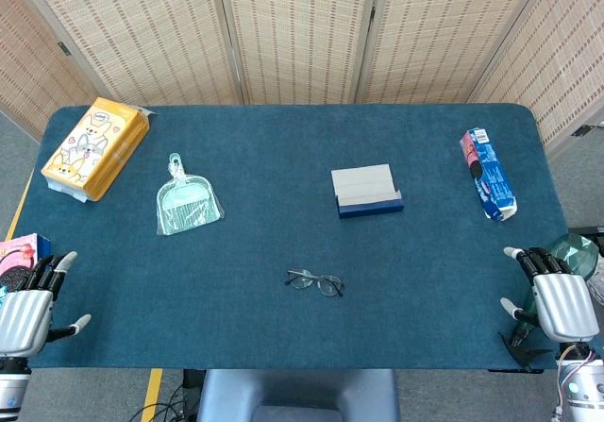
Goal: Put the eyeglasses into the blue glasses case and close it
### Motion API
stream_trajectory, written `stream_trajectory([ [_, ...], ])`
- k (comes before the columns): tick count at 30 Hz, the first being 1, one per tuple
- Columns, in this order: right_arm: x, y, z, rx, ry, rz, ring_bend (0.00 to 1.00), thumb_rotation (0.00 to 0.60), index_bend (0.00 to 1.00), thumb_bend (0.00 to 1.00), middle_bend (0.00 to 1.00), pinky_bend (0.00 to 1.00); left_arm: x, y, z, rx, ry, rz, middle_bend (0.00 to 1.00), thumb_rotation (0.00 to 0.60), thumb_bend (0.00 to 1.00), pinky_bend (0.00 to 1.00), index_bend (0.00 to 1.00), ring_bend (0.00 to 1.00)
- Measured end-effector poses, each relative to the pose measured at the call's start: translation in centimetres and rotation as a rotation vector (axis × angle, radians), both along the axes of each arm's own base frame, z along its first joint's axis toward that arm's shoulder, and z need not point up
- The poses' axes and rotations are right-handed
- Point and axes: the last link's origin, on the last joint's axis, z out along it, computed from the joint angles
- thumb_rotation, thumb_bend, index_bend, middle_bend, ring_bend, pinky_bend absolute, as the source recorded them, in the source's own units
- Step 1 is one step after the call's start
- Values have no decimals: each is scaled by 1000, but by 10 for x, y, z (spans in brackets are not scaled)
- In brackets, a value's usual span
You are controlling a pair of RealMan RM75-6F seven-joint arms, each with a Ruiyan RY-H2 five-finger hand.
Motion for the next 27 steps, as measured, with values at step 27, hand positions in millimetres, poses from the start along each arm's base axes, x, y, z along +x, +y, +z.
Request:
stream_trajectory([
  [27,32,-53,-20,131,36,104,612,600,217,182,664,514,-1,-5,3,28,-19,-8,150,600,164,283,84,104],
])
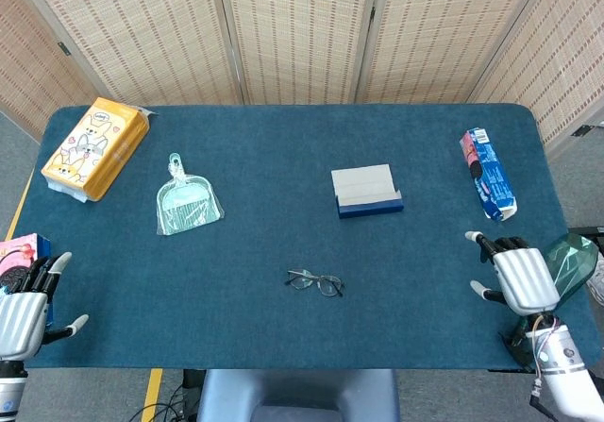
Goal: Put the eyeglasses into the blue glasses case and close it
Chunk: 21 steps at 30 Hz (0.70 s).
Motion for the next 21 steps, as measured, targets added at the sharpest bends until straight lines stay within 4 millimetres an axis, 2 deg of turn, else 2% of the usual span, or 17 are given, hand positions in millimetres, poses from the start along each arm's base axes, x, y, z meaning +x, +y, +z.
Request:
stream_trajectory([
  [4,14,-27,-15,69,3,19,822,600,217,213,881,715,-1,-2,2,4,3,2,149,600,164,282,85,104],
  [8,29,-58,-31,148,22,26,953,600,217,255,977,808,-2,-4,6,17,5,11,149,600,164,282,85,104],
  [10,35,-72,-37,176,38,23,978,600,217,290,990,820,-3,-5,7,25,4,16,149,600,164,283,85,104],
  [12,40,-89,-43,200,59,11,999,600,217,368,998,835,-3,-6,8,29,2,22,150,600,164,282,85,104],
  [21,48,-155,-64,242,143,-80,1000,600,217,565,1000,839,-8,-12,8,33,1,47,150,600,164,283,84,104],
])
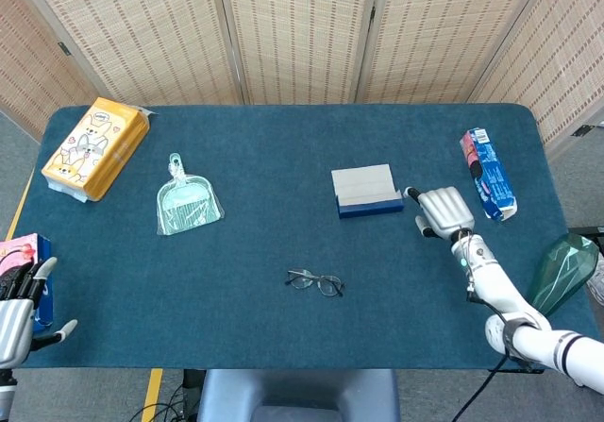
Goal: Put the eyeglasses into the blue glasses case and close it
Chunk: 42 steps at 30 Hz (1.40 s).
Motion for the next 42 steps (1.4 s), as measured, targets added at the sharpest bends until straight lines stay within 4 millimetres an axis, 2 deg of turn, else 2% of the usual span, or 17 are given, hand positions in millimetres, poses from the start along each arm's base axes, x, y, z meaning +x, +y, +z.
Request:
stream_trajectory([
  [5,3,-27,-17,23,47,-33,1000,600,217,619,1000,839,-1,0,-1,-5,-1,10,149,600,164,283,85,104],
  [11,11,-47,-43,64,101,-39,1000,600,217,637,1000,839,-1,1,-1,-6,-1,14,149,600,164,282,85,104],
  [20,9,-55,-64,115,167,-56,1000,600,217,642,1000,839,-3,0,-2,-15,-5,26,149,600,164,282,84,104],
  [25,12,-47,-67,143,164,-46,1000,600,217,643,1000,839,-2,-2,-1,-14,-8,23,149,600,163,283,85,104],
  [28,16,-35,-68,177,162,-24,1000,600,219,642,1000,839,-3,-1,-2,-19,-9,23,150,600,163,283,85,105],
  [38,39,23,-66,293,133,103,1000,600,220,642,1000,840,0,-2,-2,-18,-18,3,150,600,164,283,85,105],
  [42,43,22,-54,257,147,141,1000,600,220,642,1000,839,-1,-4,-1,-18,-19,8,150,600,164,282,85,105],
])
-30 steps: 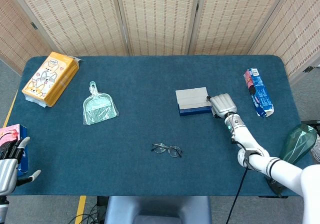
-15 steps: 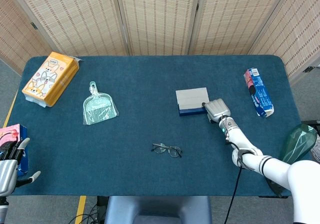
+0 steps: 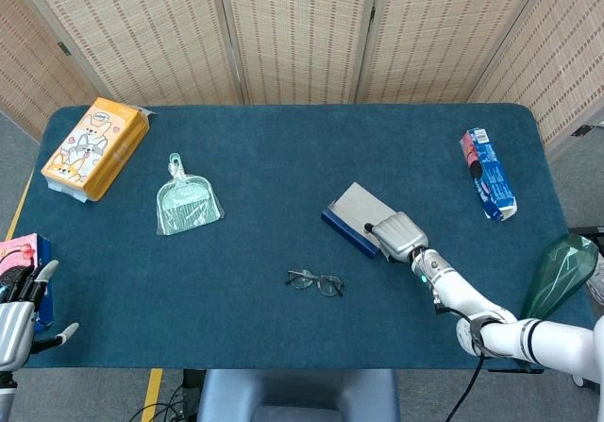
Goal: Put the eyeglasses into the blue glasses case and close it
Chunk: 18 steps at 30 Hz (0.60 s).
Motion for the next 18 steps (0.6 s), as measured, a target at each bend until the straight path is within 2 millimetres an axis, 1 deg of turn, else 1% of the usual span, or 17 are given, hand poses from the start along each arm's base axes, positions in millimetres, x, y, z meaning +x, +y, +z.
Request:
stream_trajectory([
  [2,6,-4,3,-39,-1,35,1000,600,220,642,1000,839,0,-1,0,1,1,1,150,600,164,282,85,105],
  [5,24,-8,2,-66,-37,84,1000,600,220,642,1000,840,0,-1,0,0,0,2,149,600,164,282,85,105],
  [7,35,-7,-5,-47,-51,107,1000,600,220,642,1000,840,0,-1,0,-1,2,1,150,600,164,282,85,105],
  [11,58,-3,-27,20,-67,151,1000,600,220,642,1000,840,0,-2,0,-1,6,0,150,600,164,283,85,105],
  [15,65,-5,-41,48,-57,160,1000,600,220,642,1000,839,-2,-3,1,4,8,8,149,600,164,282,85,105],
  [18,66,-14,-53,55,-23,153,1000,600,220,642,1000,839,-8,-7,2,6,16,31,149,600,164,283,85,105],
])
